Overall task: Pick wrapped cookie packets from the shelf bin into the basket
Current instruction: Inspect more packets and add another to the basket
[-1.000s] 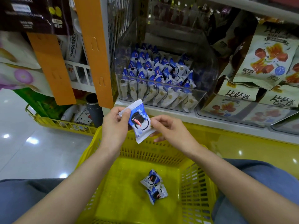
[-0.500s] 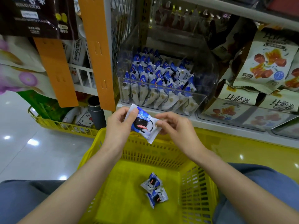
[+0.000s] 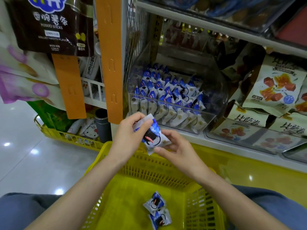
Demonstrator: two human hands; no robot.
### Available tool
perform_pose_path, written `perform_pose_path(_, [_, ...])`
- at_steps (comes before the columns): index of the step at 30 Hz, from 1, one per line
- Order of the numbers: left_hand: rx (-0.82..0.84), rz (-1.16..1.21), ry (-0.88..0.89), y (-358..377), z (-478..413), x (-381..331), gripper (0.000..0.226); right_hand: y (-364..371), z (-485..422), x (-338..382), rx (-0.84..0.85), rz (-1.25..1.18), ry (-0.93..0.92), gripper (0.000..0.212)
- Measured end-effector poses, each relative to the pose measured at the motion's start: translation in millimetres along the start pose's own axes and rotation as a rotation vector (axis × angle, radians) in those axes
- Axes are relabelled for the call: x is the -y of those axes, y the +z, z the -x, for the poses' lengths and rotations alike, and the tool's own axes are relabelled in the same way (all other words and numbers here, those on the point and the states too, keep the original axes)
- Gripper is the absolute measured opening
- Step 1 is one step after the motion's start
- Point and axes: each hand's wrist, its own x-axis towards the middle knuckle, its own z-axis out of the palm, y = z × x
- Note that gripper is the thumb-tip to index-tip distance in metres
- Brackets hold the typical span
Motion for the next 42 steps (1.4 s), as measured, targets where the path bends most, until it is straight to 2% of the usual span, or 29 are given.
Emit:
perform_pose_path(3, [0.092,-0.098,0.098,2,-6,-10,0.017,-4,3,7,-0.018,-0.101,-0.022,0.028])
perform_pose_path(6, [0.099,-0.206,0.196,2,-16,-22,0.007,-11,6,15,-0.062,-0.061,-0.048,0.021])
perform_pose_path(11, [0.01,-0.497,0.422,-2,-49,-33,0.028,-48,-15,49,-0.299,0.05,-0.17,0.017])
perform_pose_path(15, [0.077,-0.819,0.518,-2,-70,-19,0.036,-79,-68,75,-0.528,0.302,-0.167,0.027])
perform_pose_path(20, [0.068,-0.743,0.594,-5,-77,-4,0.039,-101,-147,85,-0.63,0.64,-0.127,0.025])
perform_pose_path(26, [0.086,-0.798,0.706,-11,-81,2,0.035,-118,-208,74,-0.562,0.79,0.066,0.04])
perform_pose_path(29, [0.063,-0.816,0.771,-15,-86,4,0.035,-124,-225,67,-0.54,0.889,0.143,0.035])
perform_pose_path(32, [0.068,-0.814,0.814,-17,-90,8,0.037,-125,-237,61,-0.417,0.915,0.207,0.03])
perform_pose_path(38, [0.049,-0.824,0.864,-17,-93,11,0.04,-118,-256,45,-0.39,0.827,0.188,0.028])
perform_pose_path(42, [0.031,-0.808,0.887,-16,-94,13,0.036,-122,-256,32,-0.337,0.875,0.157,0.028])
